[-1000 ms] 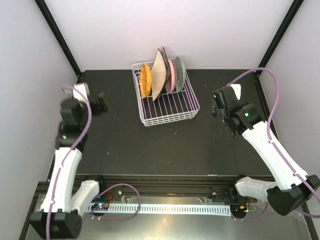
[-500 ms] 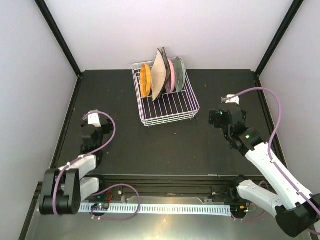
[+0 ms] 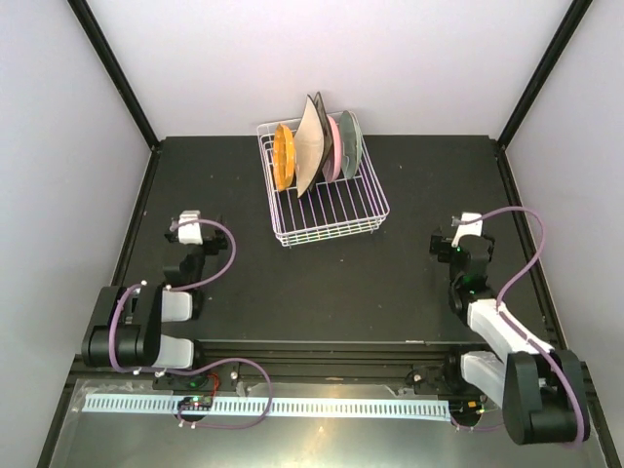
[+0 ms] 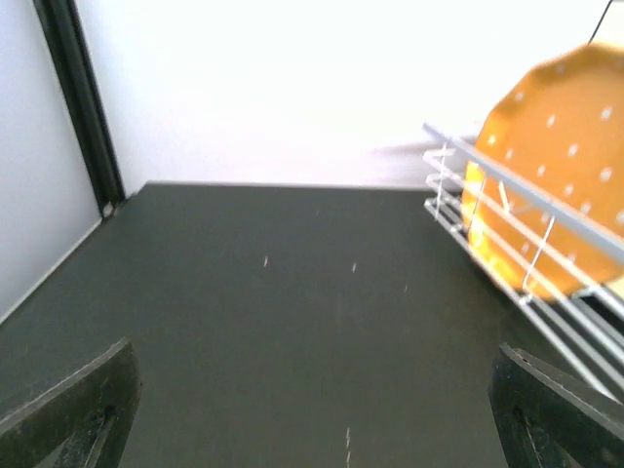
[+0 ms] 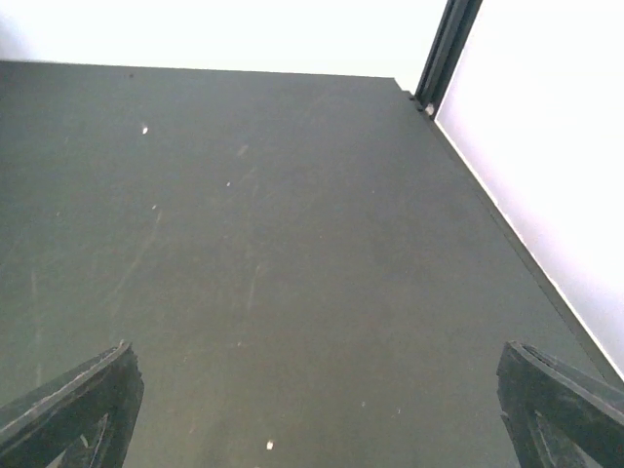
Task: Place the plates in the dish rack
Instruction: Reset both arms
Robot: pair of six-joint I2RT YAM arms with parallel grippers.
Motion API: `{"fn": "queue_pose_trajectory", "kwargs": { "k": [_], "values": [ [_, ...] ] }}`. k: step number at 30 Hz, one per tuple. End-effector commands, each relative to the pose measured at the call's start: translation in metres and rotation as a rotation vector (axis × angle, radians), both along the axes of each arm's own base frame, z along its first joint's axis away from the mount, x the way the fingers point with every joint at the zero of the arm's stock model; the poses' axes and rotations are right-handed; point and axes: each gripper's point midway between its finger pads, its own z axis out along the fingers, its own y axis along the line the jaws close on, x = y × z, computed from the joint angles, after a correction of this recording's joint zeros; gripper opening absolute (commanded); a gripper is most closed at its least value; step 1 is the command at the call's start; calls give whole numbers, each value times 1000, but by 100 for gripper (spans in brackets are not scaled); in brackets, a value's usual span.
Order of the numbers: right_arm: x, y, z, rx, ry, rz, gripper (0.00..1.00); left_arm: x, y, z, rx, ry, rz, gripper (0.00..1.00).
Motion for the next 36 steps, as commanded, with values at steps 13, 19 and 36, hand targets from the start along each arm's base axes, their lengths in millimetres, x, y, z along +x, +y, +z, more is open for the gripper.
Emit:
{"fn": "queue_pose_trajectory", "kwargs": {
  "k": [13, 19, 36],
  "values": [
    [45, -5, 19, 110, -304, 22, 100, 17, -9, 21, 21, -22, -65, 99],
    [49, -1, 19, 100, -288, 46, 100, 25, -12, 19, 34, -4, -86, 99],
    [51, 7, 18, 93, -276, 96, 100, 29, -22, 17, 61, 18, -131, 99]
  ]
}}
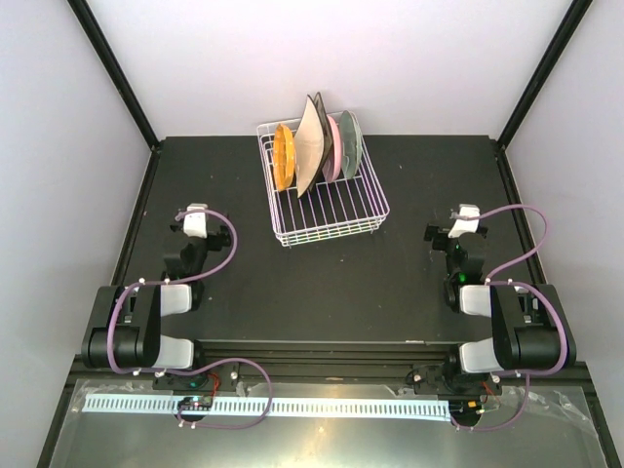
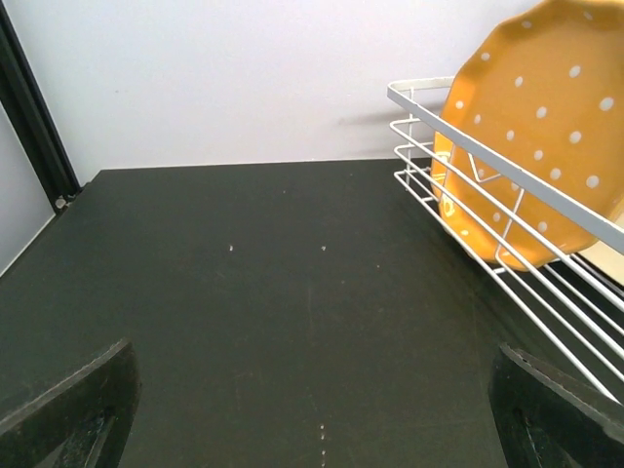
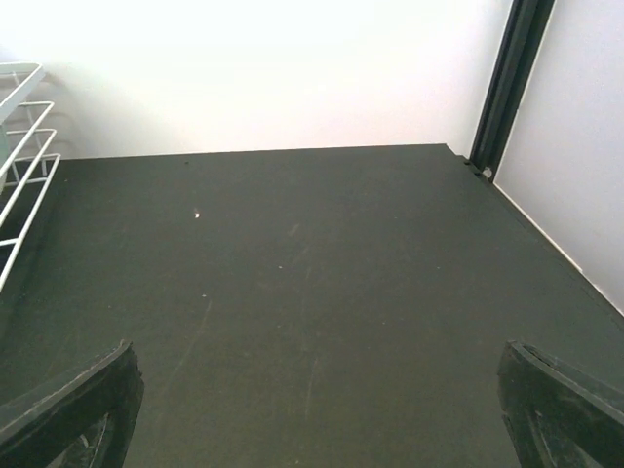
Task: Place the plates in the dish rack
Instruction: Reset both arms
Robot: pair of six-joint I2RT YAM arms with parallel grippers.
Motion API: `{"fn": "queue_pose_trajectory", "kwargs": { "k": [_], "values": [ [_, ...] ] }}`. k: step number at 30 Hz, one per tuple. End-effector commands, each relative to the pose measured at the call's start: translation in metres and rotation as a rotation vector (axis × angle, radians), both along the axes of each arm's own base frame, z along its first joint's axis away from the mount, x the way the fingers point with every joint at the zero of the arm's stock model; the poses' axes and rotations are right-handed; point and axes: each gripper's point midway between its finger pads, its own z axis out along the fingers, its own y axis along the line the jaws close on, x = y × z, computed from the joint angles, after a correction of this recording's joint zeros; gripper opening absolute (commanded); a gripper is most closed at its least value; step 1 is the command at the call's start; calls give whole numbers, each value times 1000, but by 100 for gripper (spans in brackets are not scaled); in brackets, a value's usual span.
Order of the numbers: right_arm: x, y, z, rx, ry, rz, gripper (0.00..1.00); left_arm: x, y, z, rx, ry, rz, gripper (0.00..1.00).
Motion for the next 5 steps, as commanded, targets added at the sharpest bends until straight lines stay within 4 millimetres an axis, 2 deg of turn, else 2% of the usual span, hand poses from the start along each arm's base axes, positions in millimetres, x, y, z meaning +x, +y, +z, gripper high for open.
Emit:
{"fn": "queue_pose_trajectory", "kwargs": {
  "k": [1, 5],
  "values": [
    [7, 3, 21, -13, -66, 21, 100, 6, -6, 8, 19, -21, -34, 99],
    [5, 3, 23, -13, -77, 26, 100, 7, -6, 9, 19, -22, -34, 99]
  ]
}}
